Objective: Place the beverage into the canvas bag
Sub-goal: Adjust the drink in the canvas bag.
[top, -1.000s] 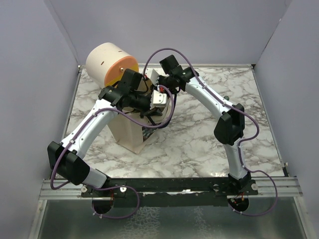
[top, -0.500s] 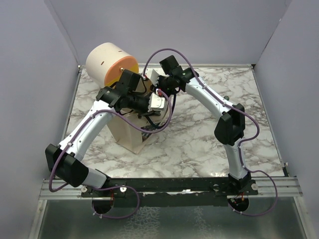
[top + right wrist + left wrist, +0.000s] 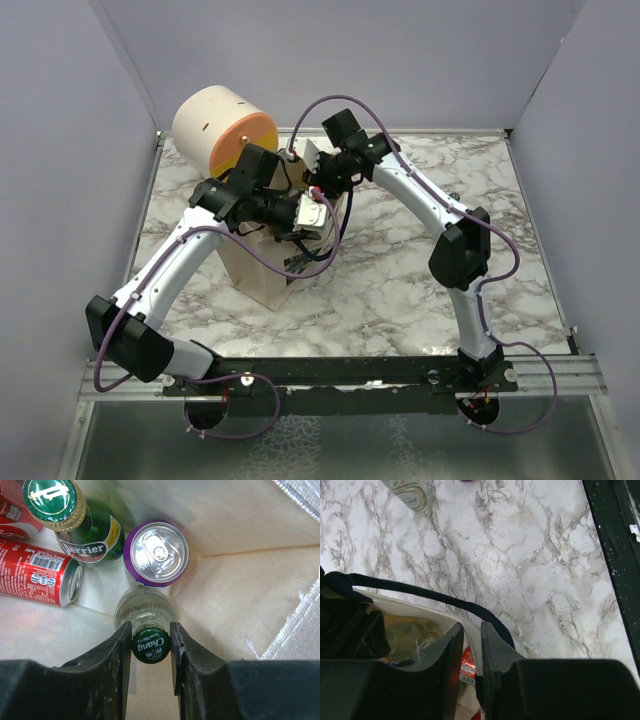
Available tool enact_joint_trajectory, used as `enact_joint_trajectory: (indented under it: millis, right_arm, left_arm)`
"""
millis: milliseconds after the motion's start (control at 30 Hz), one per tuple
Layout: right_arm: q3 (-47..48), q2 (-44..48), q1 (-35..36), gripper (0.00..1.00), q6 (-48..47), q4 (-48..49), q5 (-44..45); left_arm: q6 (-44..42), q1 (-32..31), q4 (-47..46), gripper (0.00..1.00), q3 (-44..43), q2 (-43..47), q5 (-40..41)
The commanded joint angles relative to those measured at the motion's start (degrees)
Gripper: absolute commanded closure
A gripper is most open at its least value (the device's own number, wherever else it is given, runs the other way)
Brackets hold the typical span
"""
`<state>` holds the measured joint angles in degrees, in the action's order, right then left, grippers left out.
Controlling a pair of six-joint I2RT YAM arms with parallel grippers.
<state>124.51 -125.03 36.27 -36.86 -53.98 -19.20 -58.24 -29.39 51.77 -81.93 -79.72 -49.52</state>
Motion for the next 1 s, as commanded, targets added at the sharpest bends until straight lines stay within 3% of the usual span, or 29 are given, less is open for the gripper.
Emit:
enact_joint_trajectory:
  millis: [0, 333, 633, 767, 967]
  right_arm:
    - [-0.96, -3.66, -0.95, 0.64, -1.02, -7.81, -4.01]
    - [-0.88, -1.82, -0.94, 0.50, 1.09, -5.32, -8.90]
    - [3.28, -0.06, -0.95, 0.29, 3.76, -3.28, -10.38]
    - [4.29, 1.51, -0.94, 0.26, 4.33, -2.96, -11.29]
    - [2.46, 5.45, -1.02, 0.21, 5.55, -1.70, -12.86]
  left_arm:
    - [-1.50, -0.79, 3.04, 0.75, -0.61, 2.69, -6.75]
    - [0.87, -0.77, 0.82, 0.56, -1.75, 2.65, -3.21]
    - [3.57, -0.14, 1.44, 0.41, -8.23, 1.44, 0.55]
    - [7.88, 1.23, 0.72, 0.18, -10.98, 1.59, 1.73]
    - [11.47, 5.09, -1.49, 0.14, -9.17, 4.38, 5.00]
